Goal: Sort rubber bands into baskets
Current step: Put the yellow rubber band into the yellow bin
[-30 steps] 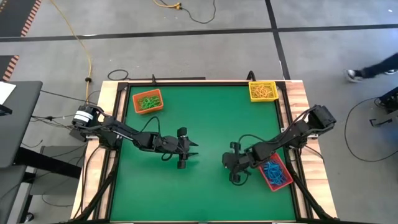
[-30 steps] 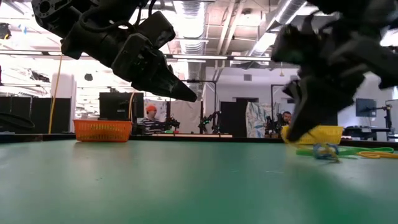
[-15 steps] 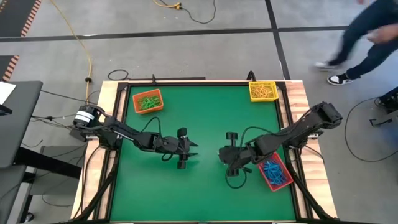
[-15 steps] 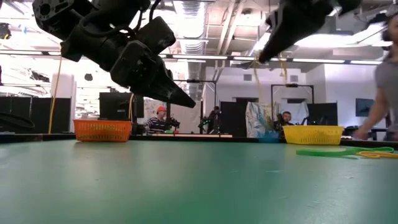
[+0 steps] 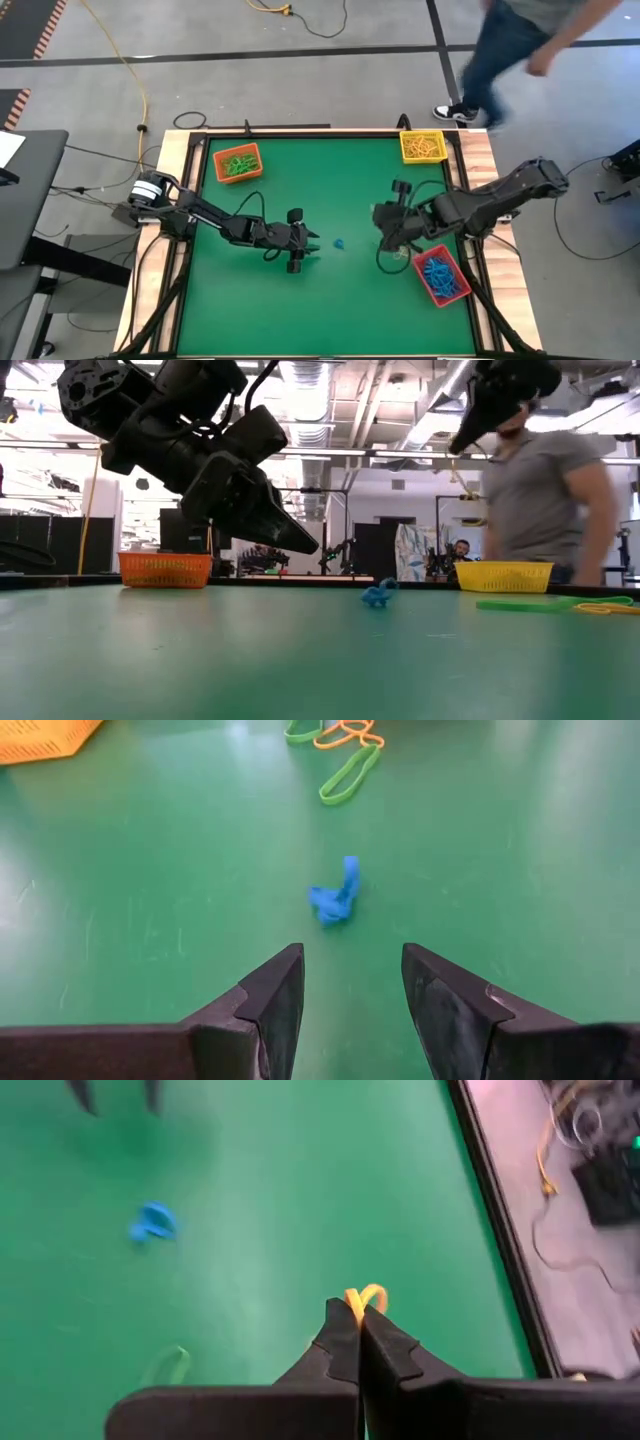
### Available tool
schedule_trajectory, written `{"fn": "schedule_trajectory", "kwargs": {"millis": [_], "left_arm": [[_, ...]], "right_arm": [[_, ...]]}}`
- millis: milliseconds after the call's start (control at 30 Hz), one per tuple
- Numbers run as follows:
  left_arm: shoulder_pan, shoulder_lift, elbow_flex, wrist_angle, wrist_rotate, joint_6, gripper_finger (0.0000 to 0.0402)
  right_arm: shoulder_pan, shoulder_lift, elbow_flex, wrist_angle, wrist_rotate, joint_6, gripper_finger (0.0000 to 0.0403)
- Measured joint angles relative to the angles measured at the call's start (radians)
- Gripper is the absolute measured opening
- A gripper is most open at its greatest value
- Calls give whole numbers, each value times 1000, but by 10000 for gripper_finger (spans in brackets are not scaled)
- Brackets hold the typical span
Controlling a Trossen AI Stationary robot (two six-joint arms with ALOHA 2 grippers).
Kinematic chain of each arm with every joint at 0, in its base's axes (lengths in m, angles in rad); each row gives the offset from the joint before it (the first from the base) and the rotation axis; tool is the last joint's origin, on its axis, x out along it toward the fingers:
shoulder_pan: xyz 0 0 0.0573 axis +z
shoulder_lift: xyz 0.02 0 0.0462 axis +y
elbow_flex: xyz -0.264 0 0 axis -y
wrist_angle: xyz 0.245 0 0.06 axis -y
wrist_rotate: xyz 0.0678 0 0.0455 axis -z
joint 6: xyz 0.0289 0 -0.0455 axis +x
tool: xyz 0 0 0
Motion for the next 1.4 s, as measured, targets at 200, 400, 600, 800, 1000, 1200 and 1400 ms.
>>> {"fn": "schedule_trajectory", "kwargs": {"millis": [200, 400, 600, 800, 1000, 1200, 1400], "left_arm": [[0, 0, 0, 2, 0, 0, 160], [0, 0, 0, 5, 0, -2, 160], [0, 0, 0, 5, 0, -5, 160], [0, 0, 0, 3, 1, -8, 160], [0, 0, 0, 2, 2, -8, 160], [0, 0, 0, 0, 3, -9, 160], [0, 0, 0, -5, 3, -9, 160]], "right_arm": [[-95, -10, 0, -90, 4, 0, 17], [-215, -18, 0, -186, 62, 1, 17], [-391, -43, 0, -190, 61, -19, 17], [-582, -60, 0, -183, 42, -85, 17], [-792, -57, 0, -123, -47, -181, 17], [-982, -57, 0, 17, -167, -269, 17], [-1144, -55, -43, 113, -325, -273, 17]]}}
